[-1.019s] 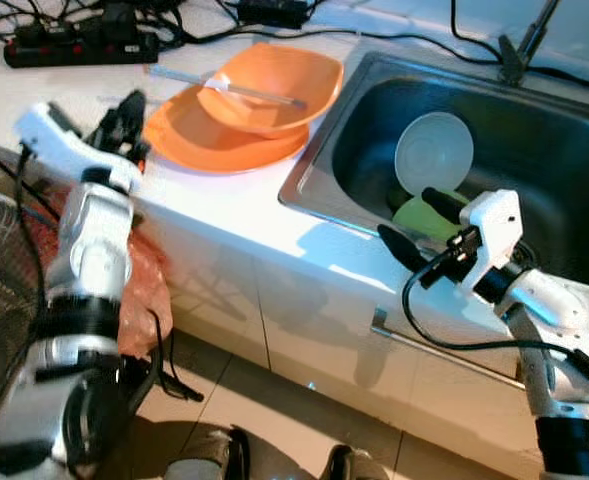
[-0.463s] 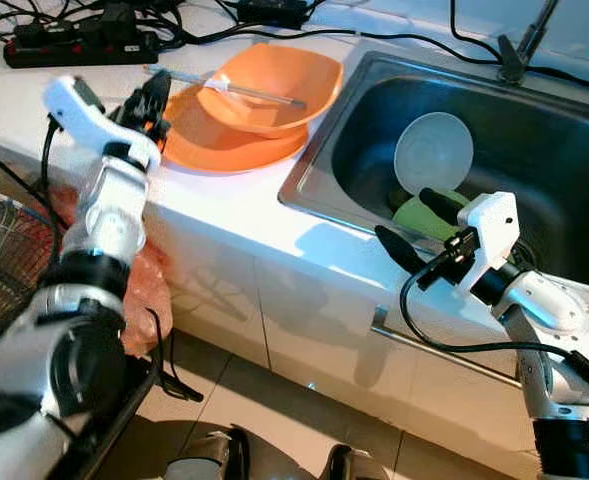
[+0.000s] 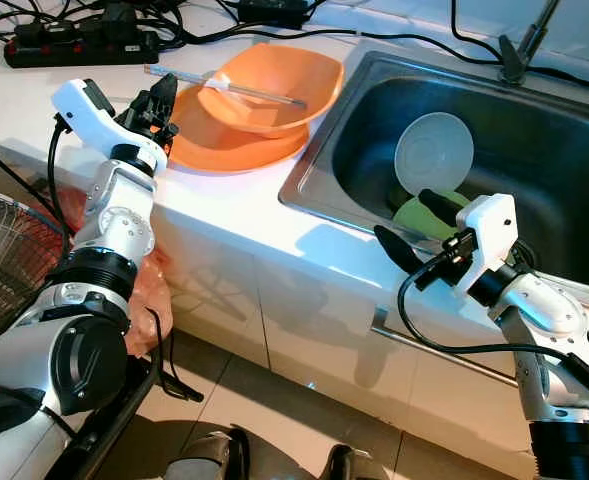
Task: Kitchen organization
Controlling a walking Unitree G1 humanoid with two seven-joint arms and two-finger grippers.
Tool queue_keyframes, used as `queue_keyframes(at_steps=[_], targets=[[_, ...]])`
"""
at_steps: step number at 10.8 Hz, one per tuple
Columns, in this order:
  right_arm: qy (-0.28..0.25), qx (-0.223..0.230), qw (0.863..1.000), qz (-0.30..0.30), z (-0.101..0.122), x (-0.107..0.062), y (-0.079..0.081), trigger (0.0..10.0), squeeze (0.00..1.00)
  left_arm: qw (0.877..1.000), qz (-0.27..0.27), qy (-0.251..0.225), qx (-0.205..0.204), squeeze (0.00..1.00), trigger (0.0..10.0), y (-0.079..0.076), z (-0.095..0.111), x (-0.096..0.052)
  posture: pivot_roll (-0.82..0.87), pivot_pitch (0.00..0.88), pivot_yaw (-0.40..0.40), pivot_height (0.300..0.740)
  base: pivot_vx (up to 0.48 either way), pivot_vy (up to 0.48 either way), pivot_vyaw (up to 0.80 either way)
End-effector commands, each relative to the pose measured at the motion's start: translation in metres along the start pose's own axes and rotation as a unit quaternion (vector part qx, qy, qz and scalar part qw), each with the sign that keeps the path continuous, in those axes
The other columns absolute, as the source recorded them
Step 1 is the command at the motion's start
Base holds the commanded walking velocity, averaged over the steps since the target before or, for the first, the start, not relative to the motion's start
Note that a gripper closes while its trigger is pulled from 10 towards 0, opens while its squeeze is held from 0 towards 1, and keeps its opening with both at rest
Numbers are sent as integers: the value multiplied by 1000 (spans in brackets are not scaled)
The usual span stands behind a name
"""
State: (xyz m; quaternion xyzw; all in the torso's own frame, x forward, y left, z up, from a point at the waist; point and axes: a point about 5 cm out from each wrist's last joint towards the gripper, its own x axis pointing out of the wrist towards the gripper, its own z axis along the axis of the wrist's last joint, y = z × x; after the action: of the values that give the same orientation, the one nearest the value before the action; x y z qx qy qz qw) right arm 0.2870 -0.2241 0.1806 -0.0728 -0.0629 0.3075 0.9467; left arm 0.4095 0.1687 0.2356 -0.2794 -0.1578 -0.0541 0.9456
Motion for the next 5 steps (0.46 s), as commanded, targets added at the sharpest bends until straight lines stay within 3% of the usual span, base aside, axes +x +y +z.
queue_keyframes(at_steps=[1, 5], targets=[[-3, -7, 1000, -1, 3, 0, -1, 10000, 0, 1000, 1, 6, 11, 0, 10000, 0, -3, -1, -12, 168, -17, 740, 0, 0, 0], [-3, -9, 1000, -2, 3, 2, -2, 10000, 0, 1000, 7, -2, 9, 0, 10000, 2, 0, 0, -10, 151, -17, 740, 0, 0, 0]])
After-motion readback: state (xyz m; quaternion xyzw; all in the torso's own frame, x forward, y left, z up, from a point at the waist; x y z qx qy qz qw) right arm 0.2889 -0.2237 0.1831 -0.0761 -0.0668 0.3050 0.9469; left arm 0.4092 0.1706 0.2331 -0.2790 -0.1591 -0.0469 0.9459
